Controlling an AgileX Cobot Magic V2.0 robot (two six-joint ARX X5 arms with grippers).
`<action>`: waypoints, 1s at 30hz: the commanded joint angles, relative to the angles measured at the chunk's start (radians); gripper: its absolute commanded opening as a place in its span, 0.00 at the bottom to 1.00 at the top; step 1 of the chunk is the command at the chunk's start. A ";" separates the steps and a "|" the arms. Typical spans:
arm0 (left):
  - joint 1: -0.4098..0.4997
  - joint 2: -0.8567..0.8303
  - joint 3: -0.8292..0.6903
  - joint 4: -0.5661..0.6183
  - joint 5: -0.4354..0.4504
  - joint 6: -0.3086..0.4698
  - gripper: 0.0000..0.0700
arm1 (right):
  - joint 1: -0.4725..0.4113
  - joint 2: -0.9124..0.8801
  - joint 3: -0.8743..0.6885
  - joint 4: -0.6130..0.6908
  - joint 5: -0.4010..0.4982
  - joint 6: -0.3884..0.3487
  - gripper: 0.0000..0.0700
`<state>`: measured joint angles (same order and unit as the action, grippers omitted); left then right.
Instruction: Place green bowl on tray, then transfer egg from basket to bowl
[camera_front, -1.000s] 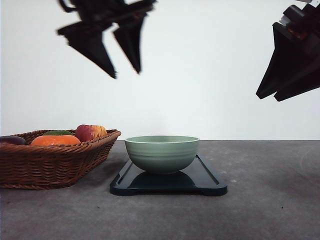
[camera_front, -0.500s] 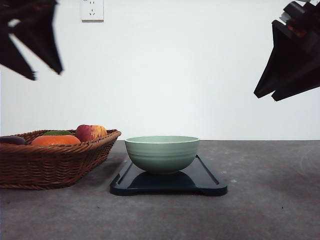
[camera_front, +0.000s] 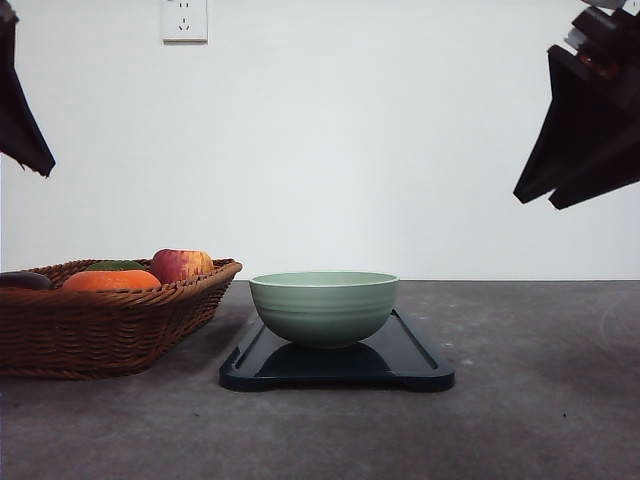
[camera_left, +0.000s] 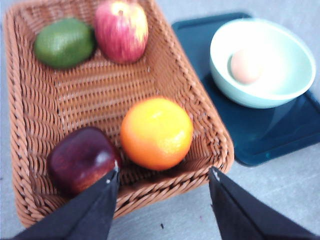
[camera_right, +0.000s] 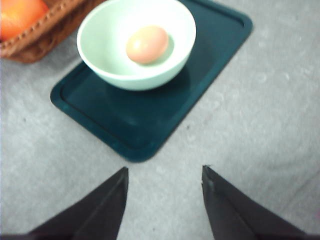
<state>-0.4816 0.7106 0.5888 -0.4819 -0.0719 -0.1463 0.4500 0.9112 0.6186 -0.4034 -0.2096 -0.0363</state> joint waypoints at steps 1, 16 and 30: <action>-0.003 0.004 0.008 0.004 0.004 0.002 0.49 | 0.006 0.008 0.002 0.005 -0.003 0.009 0.41; -0.003 0.003 0.009 0.007 0.004 0.003 0.00 | 0.006 0.008 0.002 0.014 -0.019 0.006 0.02; 0.104 -0.086 -0.038 0.046 0.038 0.052 0.00 | 0.006 0.008 0.002 0.014 -0.019 0.006 0.02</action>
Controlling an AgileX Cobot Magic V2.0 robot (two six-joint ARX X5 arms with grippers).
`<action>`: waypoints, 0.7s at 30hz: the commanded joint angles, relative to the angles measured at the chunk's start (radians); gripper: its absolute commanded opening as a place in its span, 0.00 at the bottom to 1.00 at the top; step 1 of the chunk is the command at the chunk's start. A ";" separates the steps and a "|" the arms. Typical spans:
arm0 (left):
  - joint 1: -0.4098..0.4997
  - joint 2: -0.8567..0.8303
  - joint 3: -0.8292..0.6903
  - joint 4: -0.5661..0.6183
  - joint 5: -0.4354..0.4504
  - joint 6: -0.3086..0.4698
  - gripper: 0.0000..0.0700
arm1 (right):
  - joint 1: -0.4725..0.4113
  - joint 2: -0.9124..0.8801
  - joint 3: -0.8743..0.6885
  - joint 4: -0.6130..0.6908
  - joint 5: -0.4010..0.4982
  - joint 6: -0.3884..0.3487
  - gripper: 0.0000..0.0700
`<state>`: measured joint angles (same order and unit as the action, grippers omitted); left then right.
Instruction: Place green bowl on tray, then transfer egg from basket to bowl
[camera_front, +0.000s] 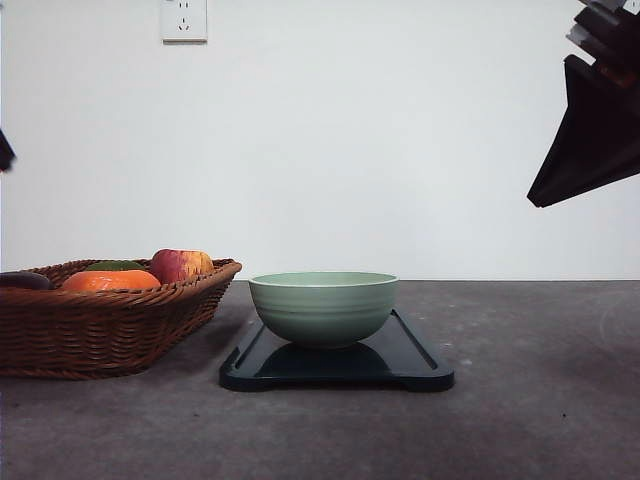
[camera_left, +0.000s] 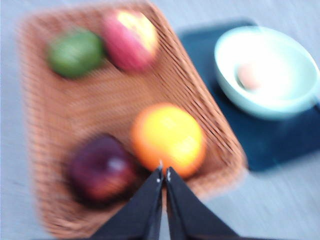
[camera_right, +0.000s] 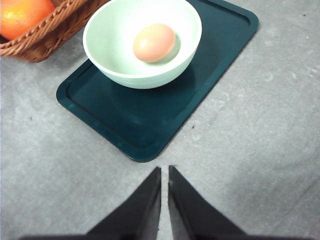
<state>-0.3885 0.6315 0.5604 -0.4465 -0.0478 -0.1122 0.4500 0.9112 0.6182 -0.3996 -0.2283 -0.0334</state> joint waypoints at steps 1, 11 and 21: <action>0.039 -0.033 -0.031 0.030 0.043 0.022 0.00 | 0.006 0.008 0.003 0.010 -0.001 0.003 0.02; 0.314 -0.353 -0.298 0.166 0.119 0.044 0.00 | 0.006 0.008 0.003 0.010 -0.001 0.003 0.02; 0.454 -0.611 -0.474 0.208 0.116 0.044 0.00 | 0.006 0.008 0.003 0.010 -0.001 0.003 0.02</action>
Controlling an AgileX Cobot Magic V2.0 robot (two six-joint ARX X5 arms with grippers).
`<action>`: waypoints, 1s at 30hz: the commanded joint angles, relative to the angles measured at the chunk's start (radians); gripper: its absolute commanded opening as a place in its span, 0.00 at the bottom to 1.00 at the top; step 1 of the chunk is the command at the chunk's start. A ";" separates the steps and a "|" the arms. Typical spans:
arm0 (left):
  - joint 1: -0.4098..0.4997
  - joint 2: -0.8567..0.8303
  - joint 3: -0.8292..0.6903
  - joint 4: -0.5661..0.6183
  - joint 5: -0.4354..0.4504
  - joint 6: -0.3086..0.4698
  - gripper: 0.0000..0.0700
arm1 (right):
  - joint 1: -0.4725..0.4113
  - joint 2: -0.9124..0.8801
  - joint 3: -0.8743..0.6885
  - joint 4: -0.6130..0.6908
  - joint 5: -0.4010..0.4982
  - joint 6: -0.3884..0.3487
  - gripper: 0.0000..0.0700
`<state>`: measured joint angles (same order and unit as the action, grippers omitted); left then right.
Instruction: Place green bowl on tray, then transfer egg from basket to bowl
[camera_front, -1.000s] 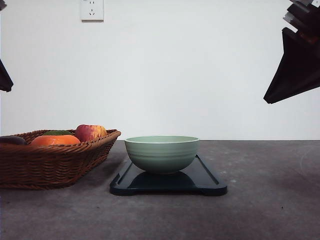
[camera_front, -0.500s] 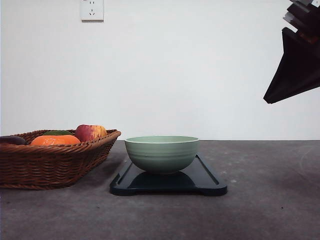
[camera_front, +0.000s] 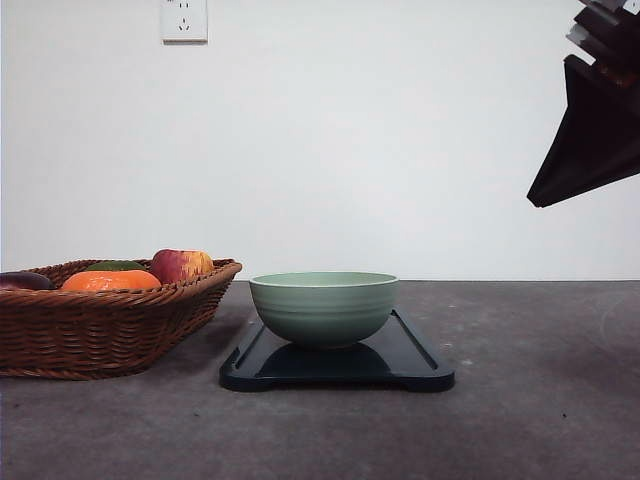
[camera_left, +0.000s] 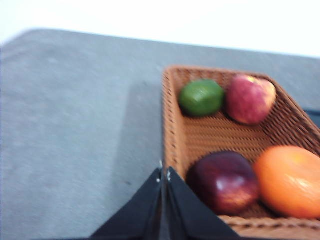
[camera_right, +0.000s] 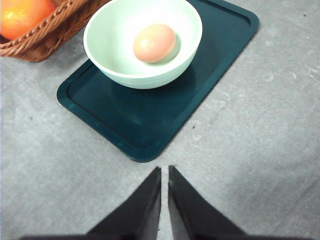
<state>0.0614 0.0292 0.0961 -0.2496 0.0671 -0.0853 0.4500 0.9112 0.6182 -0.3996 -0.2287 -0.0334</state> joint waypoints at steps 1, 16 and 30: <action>0.008 -0.021 -0.025 0.014 0.001 0.015 0.00 | 0.006 0.008 0.003 0.010 0.000 0.003 0.02; 0.011 -0.026 -0.083 0.087 0.003 0.014 0.00 | 0.006 0.008 0.003 0.011 0.000 0.003 0.02; 0.011 -0.026 -0.083 0.087 0.003 0.014 0.00 | 0.006 0.008 0.003 0.013 0.000 0.003 0.02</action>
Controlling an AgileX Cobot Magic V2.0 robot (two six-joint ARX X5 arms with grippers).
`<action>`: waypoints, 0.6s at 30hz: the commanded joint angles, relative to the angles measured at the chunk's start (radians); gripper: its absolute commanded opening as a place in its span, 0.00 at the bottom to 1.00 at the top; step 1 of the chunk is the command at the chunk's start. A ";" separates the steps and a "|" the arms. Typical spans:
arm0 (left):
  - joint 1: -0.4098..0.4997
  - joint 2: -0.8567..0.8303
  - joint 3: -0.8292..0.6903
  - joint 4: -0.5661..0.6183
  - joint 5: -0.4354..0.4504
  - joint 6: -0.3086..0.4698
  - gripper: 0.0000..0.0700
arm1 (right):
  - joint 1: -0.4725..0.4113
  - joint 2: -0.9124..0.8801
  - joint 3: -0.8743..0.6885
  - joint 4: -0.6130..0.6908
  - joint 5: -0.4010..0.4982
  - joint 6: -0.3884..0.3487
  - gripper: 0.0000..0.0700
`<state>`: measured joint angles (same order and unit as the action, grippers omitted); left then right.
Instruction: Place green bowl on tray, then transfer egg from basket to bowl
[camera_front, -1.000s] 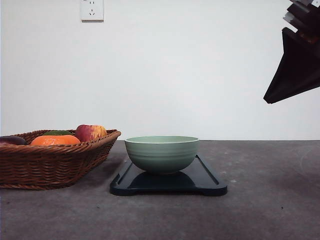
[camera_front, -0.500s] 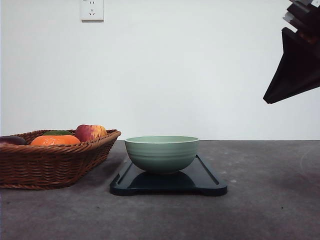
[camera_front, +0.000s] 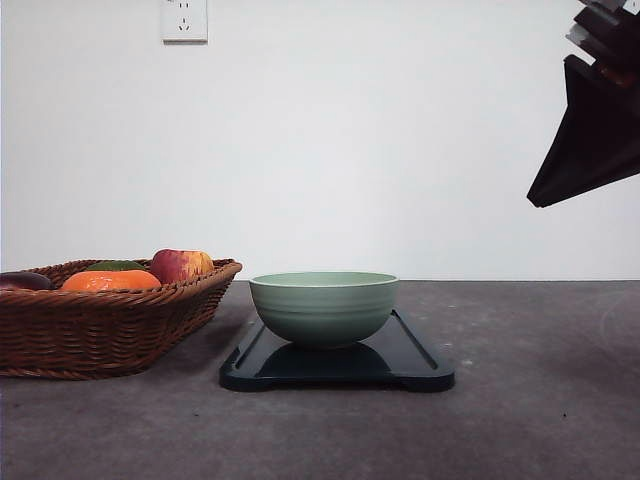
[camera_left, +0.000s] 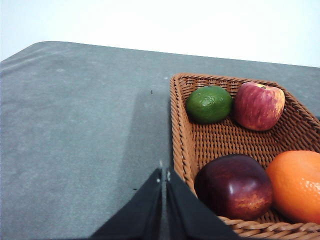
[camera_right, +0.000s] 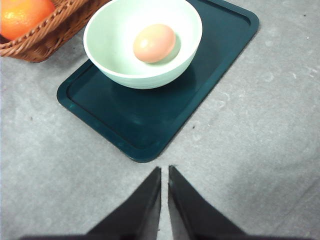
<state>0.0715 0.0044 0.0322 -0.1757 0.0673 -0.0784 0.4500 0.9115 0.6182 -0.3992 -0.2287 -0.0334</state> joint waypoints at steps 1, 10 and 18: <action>0.001 -0.001 -0.019 0.013 0.002 0.007 0.00 | 0.006 0.008 0.003 0.012 0.000 0.003 0.02; 0.001 -0.001 -0.019 0.013 0.002 0.007 0.00 | -0.075 -0.155 -0.101 0.037 0.060 -0.083 0.02; 0.001 -0.001 -0.019 0.013 0.002 0.007 0.00 | -0.246 -0.514 -0.402 0.258 0.076 -0.071 0.02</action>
<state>0.0715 0.0044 0.0322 -0.1757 0.0673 -0.0784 0.2078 0.4218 0.2309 -0.1630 -0.1533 -0.1063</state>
